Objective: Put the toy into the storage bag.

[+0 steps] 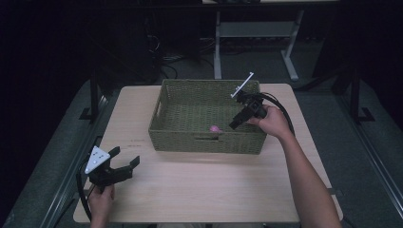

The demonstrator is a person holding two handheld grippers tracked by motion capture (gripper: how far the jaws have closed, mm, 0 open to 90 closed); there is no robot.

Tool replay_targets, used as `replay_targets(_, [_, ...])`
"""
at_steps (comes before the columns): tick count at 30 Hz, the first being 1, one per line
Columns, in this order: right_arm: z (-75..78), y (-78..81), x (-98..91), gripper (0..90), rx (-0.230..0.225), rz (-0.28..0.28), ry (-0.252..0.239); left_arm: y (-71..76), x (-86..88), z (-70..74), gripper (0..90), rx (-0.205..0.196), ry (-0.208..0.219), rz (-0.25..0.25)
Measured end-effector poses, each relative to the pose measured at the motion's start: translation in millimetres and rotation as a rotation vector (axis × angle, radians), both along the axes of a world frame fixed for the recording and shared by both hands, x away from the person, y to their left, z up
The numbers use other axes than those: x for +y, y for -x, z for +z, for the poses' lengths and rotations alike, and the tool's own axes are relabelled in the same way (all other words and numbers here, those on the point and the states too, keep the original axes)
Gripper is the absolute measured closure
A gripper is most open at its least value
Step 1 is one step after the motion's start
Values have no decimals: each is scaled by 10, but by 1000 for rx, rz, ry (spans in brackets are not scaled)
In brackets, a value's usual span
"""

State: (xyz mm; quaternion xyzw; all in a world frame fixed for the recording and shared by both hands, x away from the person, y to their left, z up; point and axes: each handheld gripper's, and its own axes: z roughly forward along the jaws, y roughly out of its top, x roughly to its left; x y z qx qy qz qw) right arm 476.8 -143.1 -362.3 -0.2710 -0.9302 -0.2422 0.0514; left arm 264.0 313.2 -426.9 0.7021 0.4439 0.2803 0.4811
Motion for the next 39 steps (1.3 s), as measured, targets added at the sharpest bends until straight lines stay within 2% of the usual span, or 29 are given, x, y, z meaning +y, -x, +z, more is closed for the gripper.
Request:
replay_targets(8, [-13, 61, -102, 467, -2, -23, 2, 0, -13, -2, 133, 0, 1, -5])
replay_targets(24, [206, 212, -189, 422, -49, -32, -23, 8, -14, 3, 133, 0, 3, -3])
replay_targets(39, [386, 442, -219, 356, -101, -16, -11, 7, -30, 3, 133, 0, -2, -7])
